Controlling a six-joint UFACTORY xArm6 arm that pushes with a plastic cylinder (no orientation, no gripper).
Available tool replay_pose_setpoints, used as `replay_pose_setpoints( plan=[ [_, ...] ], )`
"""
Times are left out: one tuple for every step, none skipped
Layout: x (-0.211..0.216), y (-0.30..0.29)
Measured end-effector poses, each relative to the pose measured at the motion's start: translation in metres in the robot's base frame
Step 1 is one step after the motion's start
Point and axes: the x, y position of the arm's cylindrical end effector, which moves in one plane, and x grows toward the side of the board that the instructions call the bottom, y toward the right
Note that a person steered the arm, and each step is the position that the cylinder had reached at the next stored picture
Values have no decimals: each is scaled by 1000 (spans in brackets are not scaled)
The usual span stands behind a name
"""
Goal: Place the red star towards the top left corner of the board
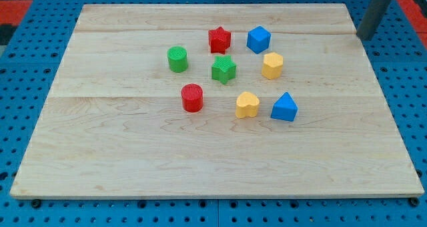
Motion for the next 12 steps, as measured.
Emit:
replay_pose_setpoints(
  plan=[
    [15, -67],
    [18, -111],
    [20, -151],
    [27, -167],
    [27, -200],
    [27, -227],
    [19, -234],
    [1, -240],
    [-5, -266],
    [-18, -297],
    [-37, -316],
    [-43, -336]
  ],
)
